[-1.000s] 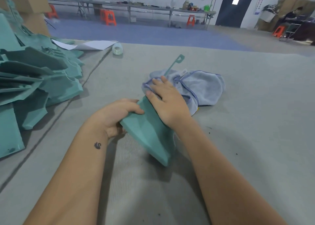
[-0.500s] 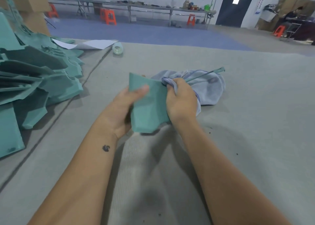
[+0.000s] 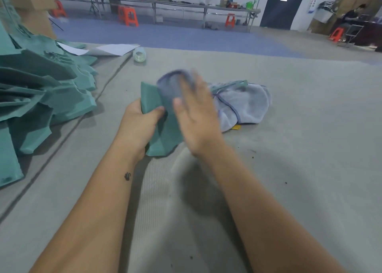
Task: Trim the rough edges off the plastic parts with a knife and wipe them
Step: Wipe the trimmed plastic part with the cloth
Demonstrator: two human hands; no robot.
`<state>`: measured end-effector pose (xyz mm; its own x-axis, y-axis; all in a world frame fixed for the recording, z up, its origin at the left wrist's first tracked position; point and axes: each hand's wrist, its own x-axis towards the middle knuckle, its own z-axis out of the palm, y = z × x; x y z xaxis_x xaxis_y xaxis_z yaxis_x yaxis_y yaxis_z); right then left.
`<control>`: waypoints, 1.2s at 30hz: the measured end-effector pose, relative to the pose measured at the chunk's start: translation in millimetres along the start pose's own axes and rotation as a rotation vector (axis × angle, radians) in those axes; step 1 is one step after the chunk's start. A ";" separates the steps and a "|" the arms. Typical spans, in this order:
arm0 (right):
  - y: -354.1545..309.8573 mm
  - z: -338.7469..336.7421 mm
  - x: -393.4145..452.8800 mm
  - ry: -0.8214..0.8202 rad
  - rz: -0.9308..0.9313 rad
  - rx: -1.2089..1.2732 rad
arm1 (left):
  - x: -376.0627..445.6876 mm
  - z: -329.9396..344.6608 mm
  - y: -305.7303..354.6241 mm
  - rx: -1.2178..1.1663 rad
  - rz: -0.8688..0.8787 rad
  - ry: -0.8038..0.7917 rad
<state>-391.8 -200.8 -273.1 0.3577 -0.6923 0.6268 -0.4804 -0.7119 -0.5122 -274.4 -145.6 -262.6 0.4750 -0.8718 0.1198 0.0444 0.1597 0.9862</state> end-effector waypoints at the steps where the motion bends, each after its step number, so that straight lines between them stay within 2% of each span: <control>1: -1.6 7.8 -1.9 -0.133 0.002 -0.047 | -1.0 0.5 0.0 -0.001 0.020 -0.005; 2: -0.2 11.9 -2.6 -0.215 0.025 -0.071 | -1.6 0.3 0.0 -0.003 0.037 -0.006; 4: 10.4 8.9 -0.4 -0.251 0.091 -0.140 | -1.6 -1.5 -0.8 0.020 0.073 -0.014; 16: 57.5 -30.0 4.9 -0.161 0.379 -0.528 | -5.8 -3.9 1.7 0.101 0.125 -0.147; 19: 62.2 -35.8 4.4 -0.093 0.450 -0.591 | -5.6 -5.0 1.9 0.103 0.126 -0.185; 21: 61.4 -37.0 4.0 -0.018 0.418 -0.658 | -5.1 -5.0 1.2 0.097 0.129 -0.188; 24: 49.3 -33.1 8.9 0.038 0.251 -0.628 | -4.2 -3.4 0.6 0.103 0.144 -0.192; 29: 7.6 -10.0 2.3 0.014 0.052 -0.140 | -1.2 -2.0 1.2 0.048 0.133 -0.127; 32: 7.1 -5.0 -3.5 -0.075 -0.029 -0.219 | 1.3 -3.5 0.3 -0.069 0.024 -0.077; 36: 19.9 -7.8 0.7 -0.091 0.032 -0.350 | 4.2 -6.8 0.2 -0.086 -0.023 -0.075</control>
<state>-407.4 -214.5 -278.3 0.4006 -0.7322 0.5508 -0.7320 -0.6173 -0.2882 -266.4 -146.0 -262.8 0.4058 -0.9074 0.1089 0.1311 0.1757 0.9757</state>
